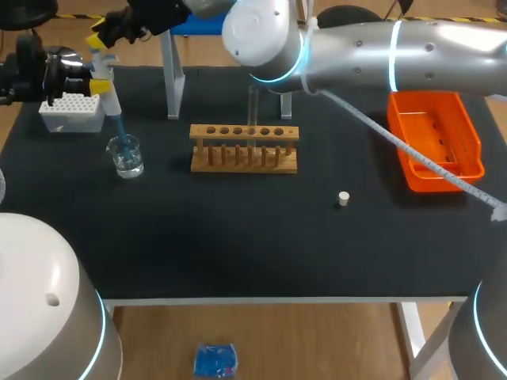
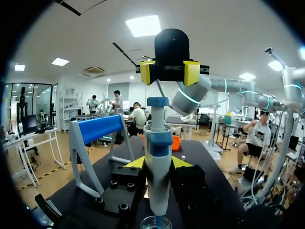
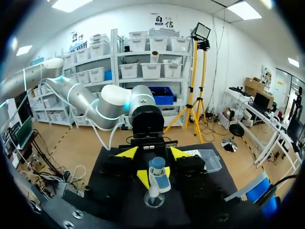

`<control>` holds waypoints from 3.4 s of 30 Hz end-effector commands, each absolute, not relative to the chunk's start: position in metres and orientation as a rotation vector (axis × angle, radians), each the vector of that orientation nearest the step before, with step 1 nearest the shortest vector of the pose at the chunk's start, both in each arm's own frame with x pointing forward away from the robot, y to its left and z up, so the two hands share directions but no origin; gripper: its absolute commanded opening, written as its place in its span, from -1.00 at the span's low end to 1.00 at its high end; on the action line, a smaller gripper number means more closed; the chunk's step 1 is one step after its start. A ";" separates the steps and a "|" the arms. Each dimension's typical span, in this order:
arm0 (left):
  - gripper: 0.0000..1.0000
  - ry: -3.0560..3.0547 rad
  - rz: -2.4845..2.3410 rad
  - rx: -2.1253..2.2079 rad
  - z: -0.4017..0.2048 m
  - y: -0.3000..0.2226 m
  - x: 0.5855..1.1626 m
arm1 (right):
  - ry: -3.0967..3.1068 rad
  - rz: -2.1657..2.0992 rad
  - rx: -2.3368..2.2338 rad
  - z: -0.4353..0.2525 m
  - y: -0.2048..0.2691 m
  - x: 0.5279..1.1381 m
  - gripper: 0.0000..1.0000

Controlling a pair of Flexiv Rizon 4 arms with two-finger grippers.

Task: Invert the test tube, pick up the pipette, mount the tip to pipette, aspirate from beaker and dispense into the tube, eject the tip, return the pipette, and cap with the stopper.

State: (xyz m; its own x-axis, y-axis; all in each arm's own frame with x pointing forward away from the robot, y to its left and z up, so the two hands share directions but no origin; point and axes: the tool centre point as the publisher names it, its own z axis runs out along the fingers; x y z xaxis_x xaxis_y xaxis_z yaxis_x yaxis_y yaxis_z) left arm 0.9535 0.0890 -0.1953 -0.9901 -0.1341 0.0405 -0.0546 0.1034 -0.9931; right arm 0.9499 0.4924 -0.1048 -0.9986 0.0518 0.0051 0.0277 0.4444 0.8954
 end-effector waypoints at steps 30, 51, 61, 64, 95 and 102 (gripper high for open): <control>-1.00 2.289 -2.056 -0.197 -0.194 0.089 0.953 | 2.475 1.488 0.147 -0.094 0.177 0.912 1.00; -1.00 2.289 -2.056 -0.197 -0.194 0.089 0.953 | 2.373 1.744 0.117 -0.182 0.093 0.927 1.00; -1.00 2.289 -2.056 -0.197 -0.194 0.089 0.953 | 2.393 1.774 0.160 -0.223 0.105 0.941 1.00; -1.00 2.289 -2.056 -0.197 -0.194 0.089 0.953 | 2.402 1.777 0.171 -0.233 0.111 0.944 1.00; -1.00 2.289 -2.056 -0.197 -0.194 0.089 0.953 | 2.497 1.719 0.164 -0.255 0.134 0.945 1.00; -1.00 2.289 -2.056 -0.197 -0.194 0.089 0.953 | 2.497 1.719 0.164 -0.255 0.134 0.945 1.00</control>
